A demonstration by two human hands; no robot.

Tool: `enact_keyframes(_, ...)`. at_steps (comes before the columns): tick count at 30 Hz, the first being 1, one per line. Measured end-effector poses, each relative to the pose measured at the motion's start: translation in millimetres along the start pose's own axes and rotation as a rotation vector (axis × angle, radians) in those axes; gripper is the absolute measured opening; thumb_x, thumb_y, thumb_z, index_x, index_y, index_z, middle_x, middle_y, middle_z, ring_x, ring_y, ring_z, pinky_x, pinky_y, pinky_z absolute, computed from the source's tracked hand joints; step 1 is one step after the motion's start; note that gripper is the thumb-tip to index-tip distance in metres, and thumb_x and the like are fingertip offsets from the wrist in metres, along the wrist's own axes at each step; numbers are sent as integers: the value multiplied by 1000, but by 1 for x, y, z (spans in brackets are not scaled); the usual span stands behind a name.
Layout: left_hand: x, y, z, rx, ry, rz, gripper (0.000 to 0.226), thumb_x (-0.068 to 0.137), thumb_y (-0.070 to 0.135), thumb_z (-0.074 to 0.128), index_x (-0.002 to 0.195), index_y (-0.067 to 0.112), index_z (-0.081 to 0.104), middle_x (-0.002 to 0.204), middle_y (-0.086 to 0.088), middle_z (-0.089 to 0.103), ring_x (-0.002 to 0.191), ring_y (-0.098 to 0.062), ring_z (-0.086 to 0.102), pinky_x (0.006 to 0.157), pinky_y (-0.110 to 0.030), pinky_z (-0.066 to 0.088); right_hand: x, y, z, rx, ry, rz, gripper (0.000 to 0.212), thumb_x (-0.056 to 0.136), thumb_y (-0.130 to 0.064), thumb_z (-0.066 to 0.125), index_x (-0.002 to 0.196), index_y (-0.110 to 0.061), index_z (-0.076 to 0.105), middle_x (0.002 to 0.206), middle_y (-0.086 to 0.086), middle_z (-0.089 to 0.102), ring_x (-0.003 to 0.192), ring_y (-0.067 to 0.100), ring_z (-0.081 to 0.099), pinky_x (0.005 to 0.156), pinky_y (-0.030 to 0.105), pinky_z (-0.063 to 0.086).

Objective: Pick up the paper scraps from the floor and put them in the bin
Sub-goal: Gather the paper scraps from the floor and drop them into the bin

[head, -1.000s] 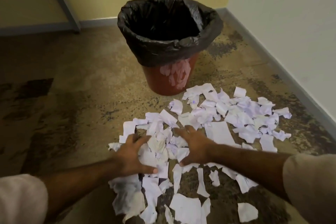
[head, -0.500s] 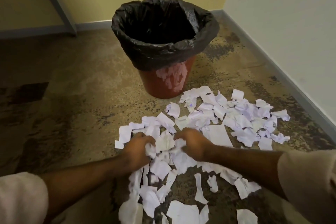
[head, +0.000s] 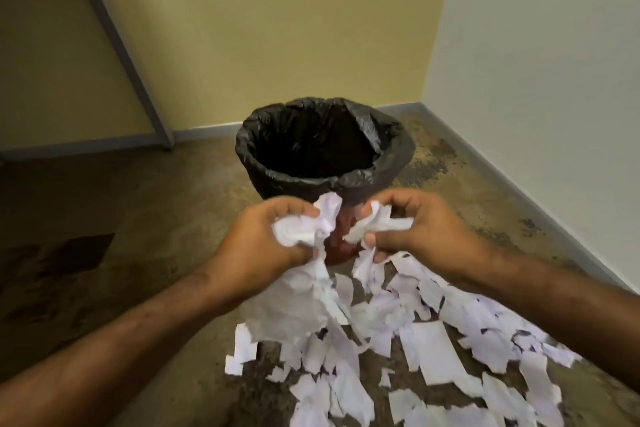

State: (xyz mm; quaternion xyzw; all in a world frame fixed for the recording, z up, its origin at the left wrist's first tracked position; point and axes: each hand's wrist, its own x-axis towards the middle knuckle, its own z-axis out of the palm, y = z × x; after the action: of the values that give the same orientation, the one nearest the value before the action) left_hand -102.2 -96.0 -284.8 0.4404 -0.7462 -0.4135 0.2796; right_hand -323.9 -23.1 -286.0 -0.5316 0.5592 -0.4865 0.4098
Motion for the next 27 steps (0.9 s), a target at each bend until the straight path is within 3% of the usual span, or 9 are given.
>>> enact_keyframes(2, 9, 27, -18, -125, 45, 56, 45, 72, 3, 83, 103, 34, 72, 108, 12, 69, 87, -5, 69, 63, -18, 57, 17, -25, -4, 81, 51, -70, 26, 75, 10, 74, 94, -6, 70, 90, 20, 73, 76, 50, 67, 59, 36, 61)
enact_keyframes(5, 31, 60, -42, -366, 181, 130, 45, 75, -4, 79, 112, 19, 69, 107, -1, 73, 86, -14, 74, 64, -28, 61, 48, -56, -9, 197, 144, -191, 27, 75, 10, 73, 89, -13, 69, 80, 14, 71, 61, 31, 68, 57, 31, 60)
enact_keyframes(10, 80, 91, -56, -720, 703, 279, 42, 75, -7, 77, 108, 15, 61, 119, -14, 67, 102, -23, 70, 88, -42, 60, 106, -73, 0, 279, 434, -295, 26, 78, 10, 72, 94, -8, 65, 92, 10, 63, 57, 21, 67, 59, 30, 59)
enact_keyframes(13, 109, 91, -47, -796, 1041, 316, 42, 75, -5, 77, 109, 12, 59, 120, -16, 65, 109, -26, 67, 96, -41, 55, 132, -66, 12, 87, 573, -316, 19, 88, -2, 67, 89, -20, 60, 86, -8, 55, 74, 21, 66, 74, 40, 61)
enact_keyframes(15, 125, 84, -32, -692, 1127, 238, 45, 75, 5, 80, 113, 10, 59, 125, -17, 59, 106, -24, 64, 96, -33, 53, 142, -57, 17, -97, 514, -277, 10, 95, -16, 60, 105, -18, 60, 97, -6, 59, 92, 19, 63, 87, 40, 55)
enact_keyframes(17, 136, 73, -11, -566, 1003, 111, 55, 76, 21, 82, 123, 12, 55, 132, -16, 48, 100, -19, 60, 90, -24, 53, 147, -47, 17, -217, 374, -173, 30, 98, -20, 54, 128, -15, 55, 126, 4, 59, 114, 22, 59, 101, 42, 48)
enact_keyframes(19, 143, 58, 6, -480, 717, 25, 64, 78, 36, 80, 131, 16, 51, 137, -13, 46, 106, -19, 60, 93, -30, 54, 144, -39, 13, -332, 257, -150, 41, 97, -11, 53, 138, -13, 50, 138, 5, 55, 126, 22, 52, 108, 40, 42)
enact_keyframes(24, 143, 30, 19, -200, 267, -117, 99, 70, 56, 81, 148, 17, 34, 154, -10, 28, 135, -29, 44, 108, -46, 45, 136, -29, -3, -413, 262, -120, 62, 81, -7, 72, 137, -15, 47, 128, 2, 59, 104, 18, 64, 84, 23, 54)
enact_keyframes(27, 139, 29, 22, -119, 262, -158, 120, 64, 57, 84, 156, 24, 14, 164, -6, 6, 146, -31, 28, 110, -47, 38, 139, -29, -5, -380, 334, 28, 70, 78, -13, 79, 138, -12, 44, 133, 9, 52, 101, 26, 66, 87, 40, 58)
